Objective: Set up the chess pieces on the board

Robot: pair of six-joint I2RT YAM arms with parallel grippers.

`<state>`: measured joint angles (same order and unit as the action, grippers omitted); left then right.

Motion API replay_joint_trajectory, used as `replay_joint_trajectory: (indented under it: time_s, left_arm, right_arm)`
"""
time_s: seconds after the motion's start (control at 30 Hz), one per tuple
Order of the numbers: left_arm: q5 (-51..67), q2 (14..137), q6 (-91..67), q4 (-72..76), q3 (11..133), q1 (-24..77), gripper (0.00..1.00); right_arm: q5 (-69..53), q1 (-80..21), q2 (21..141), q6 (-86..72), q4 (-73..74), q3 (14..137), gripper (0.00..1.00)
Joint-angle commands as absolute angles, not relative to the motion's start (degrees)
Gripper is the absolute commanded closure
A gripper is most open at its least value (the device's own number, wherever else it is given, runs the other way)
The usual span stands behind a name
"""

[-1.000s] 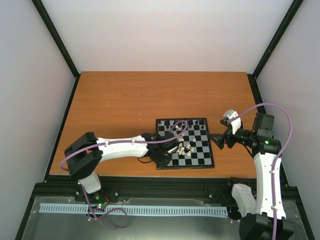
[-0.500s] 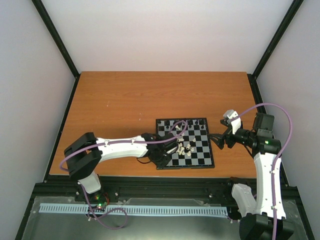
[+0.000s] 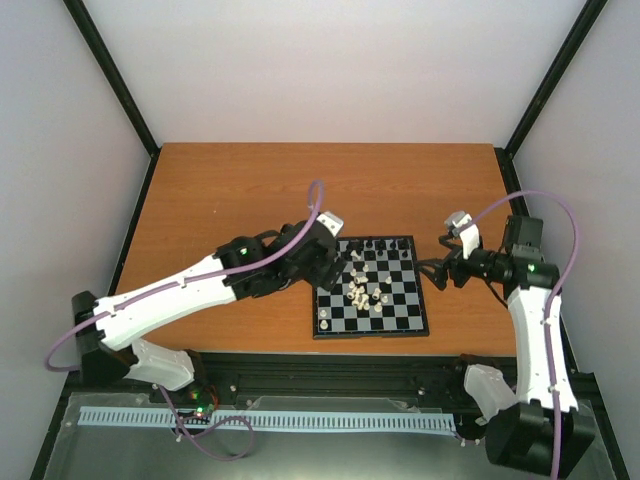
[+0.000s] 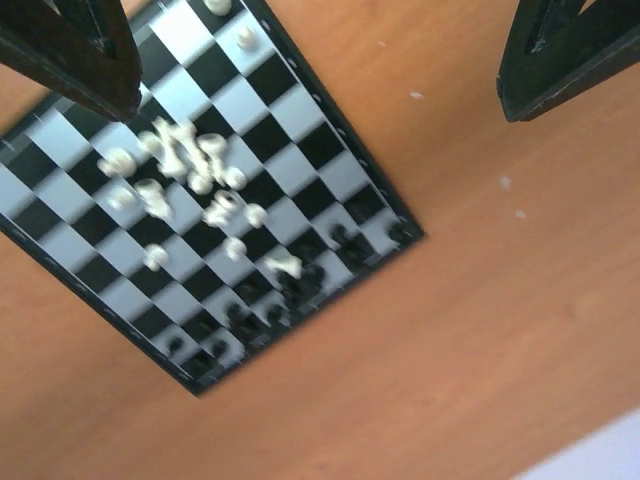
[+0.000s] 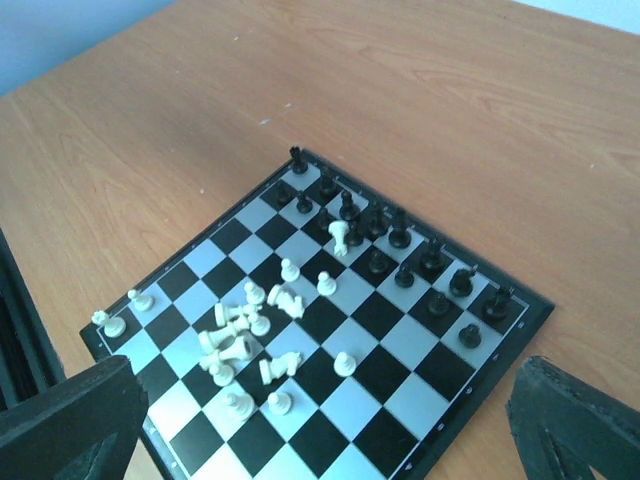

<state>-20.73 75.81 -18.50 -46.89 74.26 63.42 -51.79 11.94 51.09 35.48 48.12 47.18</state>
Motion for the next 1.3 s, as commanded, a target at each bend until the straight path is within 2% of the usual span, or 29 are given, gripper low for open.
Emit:
replay_joint_trajectory:
  time_s: [0.0, 0.1, 0.2, 0.27, 0.53, 0.63, 0.73, 0.87, 0.97, 1.13, 1.27]
  left_arm:
    - [-35.61, 83.94, -18.89, -54.79, 83.08, 62.66, 0.00]
    - [-39.61, 84.39, -16.68, -49.70, 82.02, 62.04, 0.00]
    - [-30.48, 78.43, -13.91, -39.96, 76.48, 57.01, 0.00]
    - [-26.76, 76.41, -16.91, -40.70, 77.33, 53.00, 0.00]
    - [-25.40, 70.86, -17.72, -37.48, 79.92, 46.71, 0.00]
    - [-19.30, 69.91, -19.47, -35.39, 76.62, 42.79, 0.00]
    - [-20.36, 67.37, -19.20, -26.05, 67.53, 41.32, 0.00]
    - [-11.06, 63.70, -13.69, -21.71, 63.55, 40.95, 0.00]
    - [-16.46, 62.32, -11.58, -21.61, 62.73, 40.89, 0.00]
    - [-16.64, 60.49, -8.52, -20.43, 61.72, 40.87, 0.00]
    - [-23.31, 58.04, -10.37, -18.63, 59.54, 40.86, 0.00]
  right_arm:
    - [-52.57, 11.44, 58.11, 42.12, 53.45, 56.11, 0.00]
    - [-50.69, 10.53, 63.12, 45.14, 54.12, 59.45, 0.10]
    - [-44.15, 4.81, 68.73, 47.16, 56.04, 62.91, 0.28]
    - [-39.39, 0.40, 72.72, 47.54, 57.76, 65.27, 0.37]
    - [-27.08, -14.15, 86.88, 41.85, 52.83, 67.59, 0.52]
    - [-22.59, -17.94, 91.25, 39.43, 50.64, 68.02, 0.55]
    - [-20.42, -19.87, 94.28, 36.93, 49.72, 69.07, 0.57]
    - [-19.25, -21.20, 97.99, 35.22, 49.41, 71.54, 0.60]
    - [-17.91, -22.71, 99.85, 34.67, 49.39, 72.76, 0.61]
    - [-17.67, -24.60, 101.52, 33.85, 49.18, 73.61, 0.62]
    - [-17.74, -25.46, 102.79, 33.04, 48.82, 73.99, 0.63]
